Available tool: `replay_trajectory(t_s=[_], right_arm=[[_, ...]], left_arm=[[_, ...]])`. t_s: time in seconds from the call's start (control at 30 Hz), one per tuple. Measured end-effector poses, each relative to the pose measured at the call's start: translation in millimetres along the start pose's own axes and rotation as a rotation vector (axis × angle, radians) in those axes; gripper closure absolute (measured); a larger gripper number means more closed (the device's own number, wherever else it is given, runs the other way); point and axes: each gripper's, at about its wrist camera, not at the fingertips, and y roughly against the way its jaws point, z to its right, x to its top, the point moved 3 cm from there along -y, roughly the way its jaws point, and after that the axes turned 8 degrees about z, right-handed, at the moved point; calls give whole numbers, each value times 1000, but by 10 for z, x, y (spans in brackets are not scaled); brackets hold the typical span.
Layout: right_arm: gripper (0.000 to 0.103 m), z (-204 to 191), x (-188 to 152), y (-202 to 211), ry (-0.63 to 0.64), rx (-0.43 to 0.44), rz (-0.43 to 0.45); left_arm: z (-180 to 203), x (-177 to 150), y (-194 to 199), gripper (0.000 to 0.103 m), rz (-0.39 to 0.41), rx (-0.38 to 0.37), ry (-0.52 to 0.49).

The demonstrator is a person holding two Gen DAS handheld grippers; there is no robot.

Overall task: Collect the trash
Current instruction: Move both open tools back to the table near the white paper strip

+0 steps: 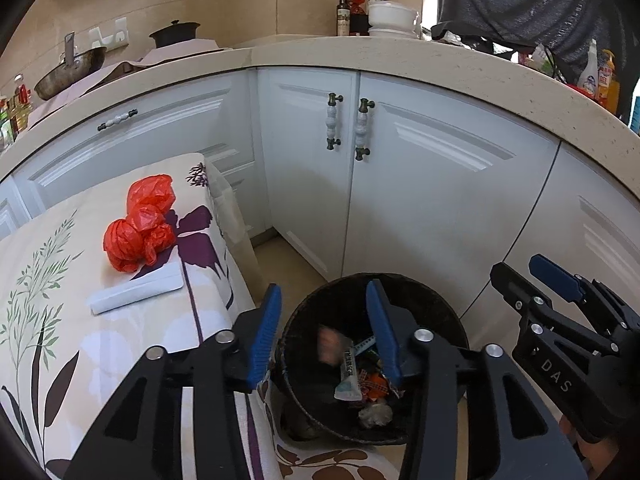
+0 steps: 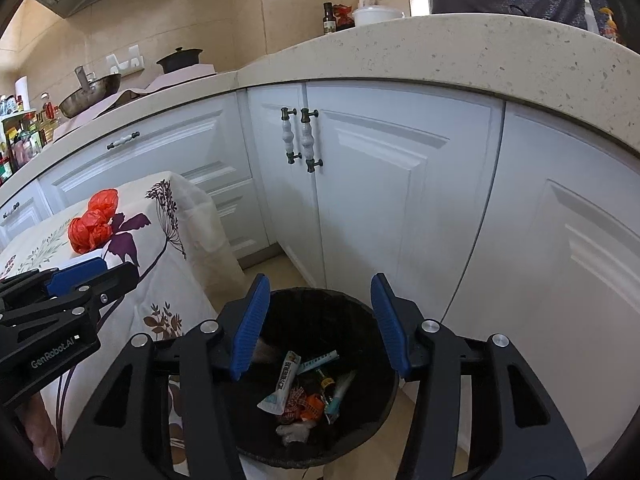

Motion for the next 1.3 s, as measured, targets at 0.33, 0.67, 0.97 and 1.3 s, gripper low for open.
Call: replay_trajectory(t_s=[0.33,0.67,0.97,1.3], right_arm=[[52,-238,127,1,20,92,6],[52,-822,272,-117,99,233,8],[52,-1466,260,-245,195,358,-27],[52,-1985,150,-481,287,465,-97]], left_arm=[[-313,65,225,41,35,37,34],[-1181,-35,516,40,32,202,132],[-1989,-215,771,39,12,372,218],[-2543,-427,920,38,-14,474,283]])
